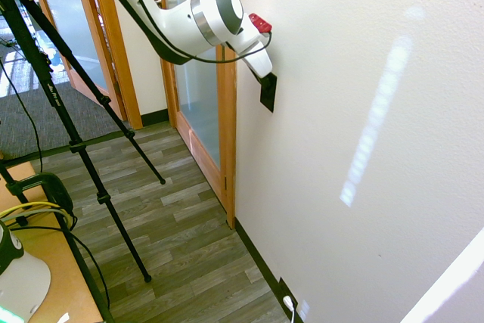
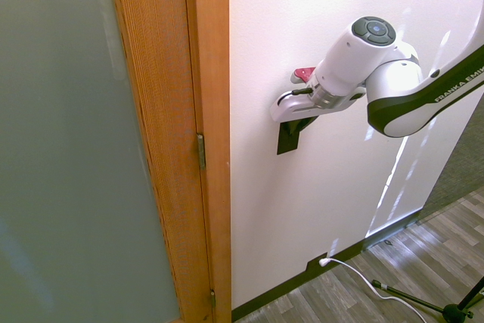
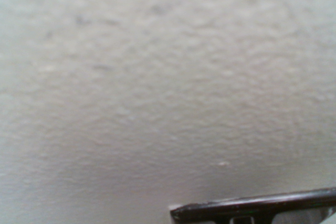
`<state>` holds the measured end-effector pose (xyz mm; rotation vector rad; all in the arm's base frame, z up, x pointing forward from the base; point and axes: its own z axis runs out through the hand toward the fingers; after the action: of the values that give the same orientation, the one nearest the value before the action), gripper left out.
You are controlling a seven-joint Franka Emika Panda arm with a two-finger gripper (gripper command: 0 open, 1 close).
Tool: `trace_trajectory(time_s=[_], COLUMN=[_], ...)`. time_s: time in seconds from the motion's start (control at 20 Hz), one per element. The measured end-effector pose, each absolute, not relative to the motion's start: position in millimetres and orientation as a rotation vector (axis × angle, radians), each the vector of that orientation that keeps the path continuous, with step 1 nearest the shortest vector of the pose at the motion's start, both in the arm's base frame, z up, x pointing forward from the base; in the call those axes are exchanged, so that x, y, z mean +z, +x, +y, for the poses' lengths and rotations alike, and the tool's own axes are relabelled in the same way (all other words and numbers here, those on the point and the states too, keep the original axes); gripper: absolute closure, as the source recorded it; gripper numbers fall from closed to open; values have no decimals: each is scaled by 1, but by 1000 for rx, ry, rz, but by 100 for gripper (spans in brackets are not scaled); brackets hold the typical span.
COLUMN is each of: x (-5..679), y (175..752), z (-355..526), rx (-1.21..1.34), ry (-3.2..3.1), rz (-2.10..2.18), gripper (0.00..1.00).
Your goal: Turn off the light
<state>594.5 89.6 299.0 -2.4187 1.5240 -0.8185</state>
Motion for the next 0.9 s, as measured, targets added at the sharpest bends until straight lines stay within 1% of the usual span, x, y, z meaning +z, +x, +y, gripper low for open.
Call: trace_trajectory(time_s=[0.5, 0.55, 0.9], x=[277, 277, 276], y=[601, 601, 593], z=[86, 86, 78], rx=[-772, -767, -759], ry=[-2442, -2443, -2482], rz=[1526, 1524, 1389], gripper=[100, 0, 0])
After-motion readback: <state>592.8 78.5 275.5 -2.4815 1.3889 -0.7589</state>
